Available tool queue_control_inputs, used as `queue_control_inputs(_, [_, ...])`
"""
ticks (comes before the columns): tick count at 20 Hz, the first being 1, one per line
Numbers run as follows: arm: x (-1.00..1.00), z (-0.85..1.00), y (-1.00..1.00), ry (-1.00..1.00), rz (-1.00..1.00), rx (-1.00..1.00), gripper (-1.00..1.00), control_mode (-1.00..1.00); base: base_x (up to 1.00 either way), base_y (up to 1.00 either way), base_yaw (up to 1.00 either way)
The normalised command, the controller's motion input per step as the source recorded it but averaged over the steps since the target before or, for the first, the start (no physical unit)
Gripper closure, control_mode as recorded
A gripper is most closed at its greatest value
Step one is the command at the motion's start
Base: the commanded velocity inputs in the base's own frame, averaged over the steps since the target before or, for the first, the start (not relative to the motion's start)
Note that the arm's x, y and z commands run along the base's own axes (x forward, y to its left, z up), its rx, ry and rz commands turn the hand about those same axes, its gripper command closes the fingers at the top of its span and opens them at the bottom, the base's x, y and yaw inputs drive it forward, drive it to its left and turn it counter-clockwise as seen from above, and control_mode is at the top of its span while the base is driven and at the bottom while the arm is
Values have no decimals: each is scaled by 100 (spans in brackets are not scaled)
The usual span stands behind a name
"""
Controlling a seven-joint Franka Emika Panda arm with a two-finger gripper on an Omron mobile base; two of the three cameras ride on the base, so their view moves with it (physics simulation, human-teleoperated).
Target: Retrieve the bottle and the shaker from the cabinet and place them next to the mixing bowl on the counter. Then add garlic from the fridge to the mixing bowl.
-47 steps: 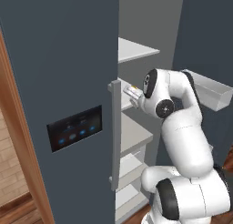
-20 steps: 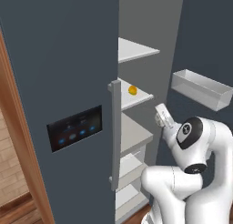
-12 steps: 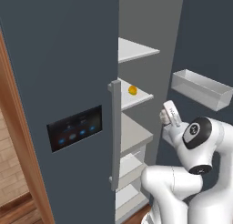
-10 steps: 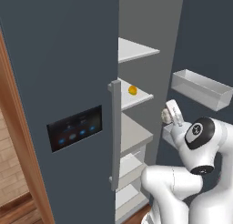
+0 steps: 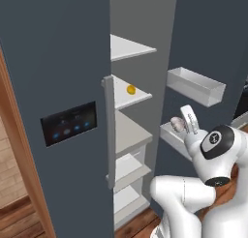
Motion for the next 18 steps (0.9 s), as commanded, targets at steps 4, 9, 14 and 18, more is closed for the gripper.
queue_control_inputs(4, [0, 0, 0, 0, 0, 0, 100, 100, -55, 0, 0])
queue_control_inputs(9, [0, 0, 0, 0, 0, 0, 100, 100, -58, -2, 0])
queue_control_inputs(14, [0, 0, 0, 0, 0, 0, 100, 100, -64, 0, 0])
queue_control_inputs(18, [0, 0, 0, 0, 0, 0, 100, 100, -56, -14, 0])
